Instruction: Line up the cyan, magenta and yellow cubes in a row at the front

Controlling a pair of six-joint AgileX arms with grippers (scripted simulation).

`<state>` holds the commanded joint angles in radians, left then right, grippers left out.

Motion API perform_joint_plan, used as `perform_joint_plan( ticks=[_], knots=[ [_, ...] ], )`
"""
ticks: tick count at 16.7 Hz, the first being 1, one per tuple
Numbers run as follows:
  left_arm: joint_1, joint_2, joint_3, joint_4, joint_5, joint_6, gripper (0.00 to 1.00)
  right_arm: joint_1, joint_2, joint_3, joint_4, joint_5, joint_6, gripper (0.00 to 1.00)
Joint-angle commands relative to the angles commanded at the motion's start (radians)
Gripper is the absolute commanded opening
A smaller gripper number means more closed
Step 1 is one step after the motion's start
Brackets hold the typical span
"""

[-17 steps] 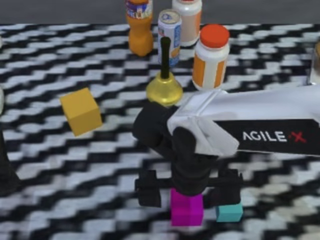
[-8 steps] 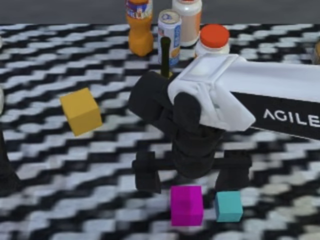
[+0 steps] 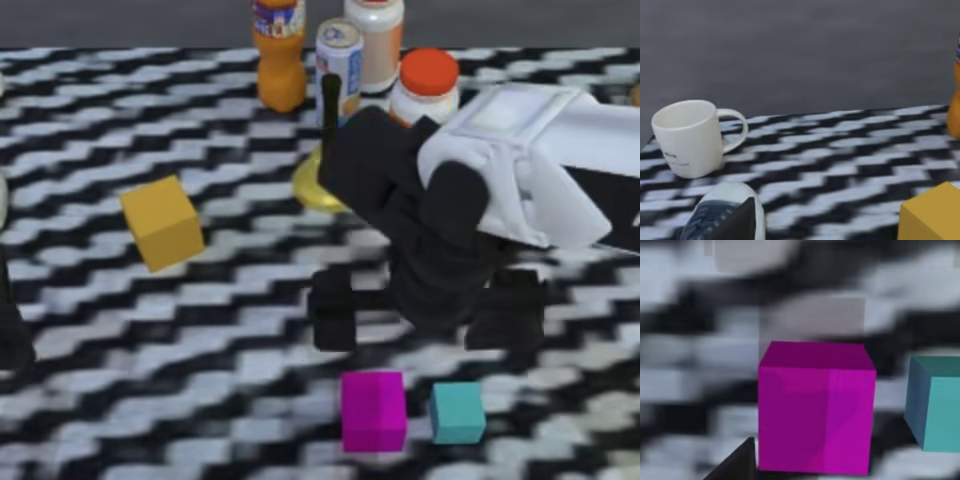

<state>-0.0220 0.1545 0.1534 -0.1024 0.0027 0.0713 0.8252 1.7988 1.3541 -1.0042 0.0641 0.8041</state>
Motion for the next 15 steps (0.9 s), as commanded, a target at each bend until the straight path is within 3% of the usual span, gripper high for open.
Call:
perform_joint_plan(
  ticks=[8, 11, 15],
  knots=[
    [-0.073, 0.763, 0.653, -0.414, -0.003, 0.28, 1.0, -0.283, -0.703, -0.488, 0.311, 0.101, -0.314, 1.0],
    [-0.106, 1.122, 0.929, -0.599, -0.003, 0.402, 1.0, -0.42, -1.019, -0.726, 0.458, 0.107, -0.449, 1.0],
    [-0.149, 1.537, 1.263, -0.83, -0.002, 0.554, 1.0, -0.585, -1.366, -1.008, 0.65, 0.079, -0.605, 1.0]
  ],
)
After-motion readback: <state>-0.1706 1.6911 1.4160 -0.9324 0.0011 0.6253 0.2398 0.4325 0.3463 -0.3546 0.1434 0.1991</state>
